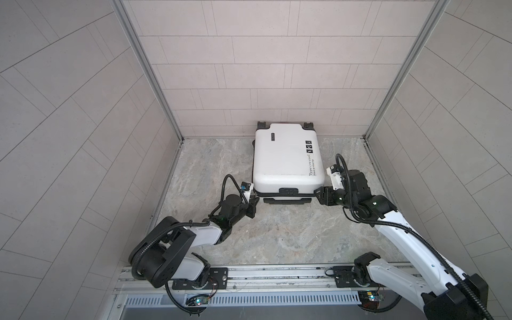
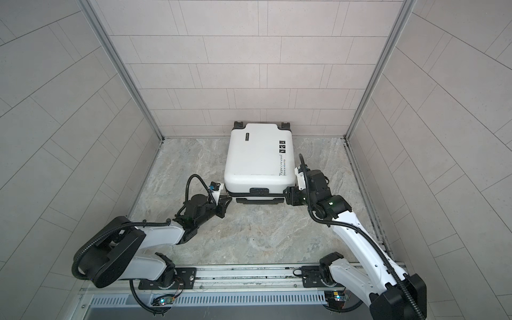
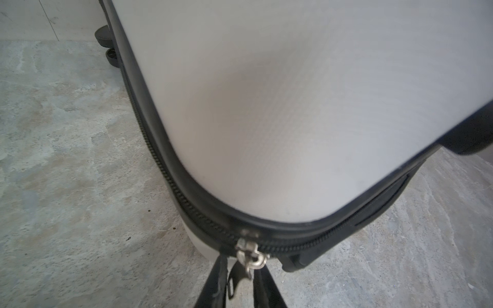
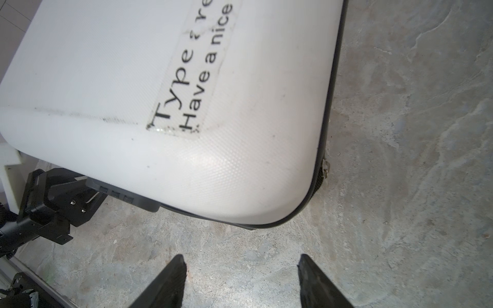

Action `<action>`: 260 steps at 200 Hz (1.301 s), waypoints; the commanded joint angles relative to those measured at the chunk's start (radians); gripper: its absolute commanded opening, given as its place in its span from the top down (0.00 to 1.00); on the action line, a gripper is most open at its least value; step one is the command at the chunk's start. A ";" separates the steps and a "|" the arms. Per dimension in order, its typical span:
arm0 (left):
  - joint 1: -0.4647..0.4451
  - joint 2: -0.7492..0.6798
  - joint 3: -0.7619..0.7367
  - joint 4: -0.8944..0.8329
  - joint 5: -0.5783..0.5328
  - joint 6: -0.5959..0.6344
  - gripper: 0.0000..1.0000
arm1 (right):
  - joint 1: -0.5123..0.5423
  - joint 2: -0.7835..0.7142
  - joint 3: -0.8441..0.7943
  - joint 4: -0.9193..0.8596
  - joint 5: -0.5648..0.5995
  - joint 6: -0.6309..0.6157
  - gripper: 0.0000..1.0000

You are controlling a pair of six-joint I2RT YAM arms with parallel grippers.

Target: Pack the luggage

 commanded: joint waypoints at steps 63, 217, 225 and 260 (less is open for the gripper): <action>0.008 -0.118 0.026 -0.080 -0.013 0.030 1.00 | -0.010 -0.015 0.039 -0.009 0.002 0.018 0.26; 0.007 -0.261 0.115 -0.493 0.060 0.013 1.00 | -0.283 0.008 0.028 0.037 0.001 0.159 0.23; 0.006 -0.265 0.122 -0.512 0.058 0.011 1.00 | -0.290 0.023 0.022 0.043 0.013 0.158 0.24; 0.000 -0.279 0.142 -0.571 0.055 0.010 1.00 | -0.297 0.134 -0.015 0.122 -0.035 0.171 0.26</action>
